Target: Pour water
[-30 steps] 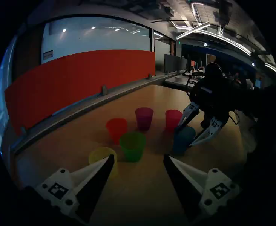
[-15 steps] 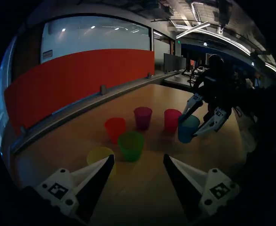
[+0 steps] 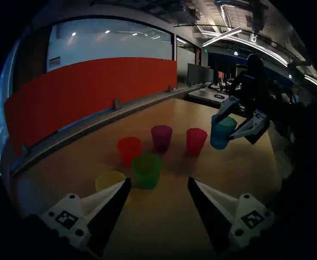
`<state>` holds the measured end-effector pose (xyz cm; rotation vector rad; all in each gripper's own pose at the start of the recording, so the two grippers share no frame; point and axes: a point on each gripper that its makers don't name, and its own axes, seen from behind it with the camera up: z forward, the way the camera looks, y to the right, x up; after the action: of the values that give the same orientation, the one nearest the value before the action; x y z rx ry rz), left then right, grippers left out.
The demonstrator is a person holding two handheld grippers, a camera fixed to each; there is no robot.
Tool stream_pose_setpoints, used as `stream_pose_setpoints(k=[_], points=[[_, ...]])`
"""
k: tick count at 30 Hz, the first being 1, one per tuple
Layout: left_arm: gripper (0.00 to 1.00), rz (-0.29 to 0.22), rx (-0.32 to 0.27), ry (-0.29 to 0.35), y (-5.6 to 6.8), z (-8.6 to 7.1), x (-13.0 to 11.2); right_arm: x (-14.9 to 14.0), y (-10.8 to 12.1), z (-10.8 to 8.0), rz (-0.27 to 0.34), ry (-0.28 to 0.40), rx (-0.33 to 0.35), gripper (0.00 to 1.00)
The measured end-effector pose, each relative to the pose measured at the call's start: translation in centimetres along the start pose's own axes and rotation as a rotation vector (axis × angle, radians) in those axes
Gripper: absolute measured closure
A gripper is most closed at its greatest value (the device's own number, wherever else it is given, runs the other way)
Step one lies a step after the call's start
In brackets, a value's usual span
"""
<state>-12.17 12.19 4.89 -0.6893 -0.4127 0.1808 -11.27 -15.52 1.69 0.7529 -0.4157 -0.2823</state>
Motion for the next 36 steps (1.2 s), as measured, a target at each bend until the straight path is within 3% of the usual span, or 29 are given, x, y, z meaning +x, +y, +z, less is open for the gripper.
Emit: stream_pose_setpoints(k=[24, 36], points=[[0.03, 0.004, -0.005, -0.009, 0.7, 1.0, -0.2, 6.4, 1.8, -5.2, 0.006, 0.183, -0.066, 0.11], [0.02, 0.009, -0.007, -0.028, 0.7, 1.6, -0.5, 8.2, 1.8, -6.3, -0.007, 0.243, -0.074, 0.11]])
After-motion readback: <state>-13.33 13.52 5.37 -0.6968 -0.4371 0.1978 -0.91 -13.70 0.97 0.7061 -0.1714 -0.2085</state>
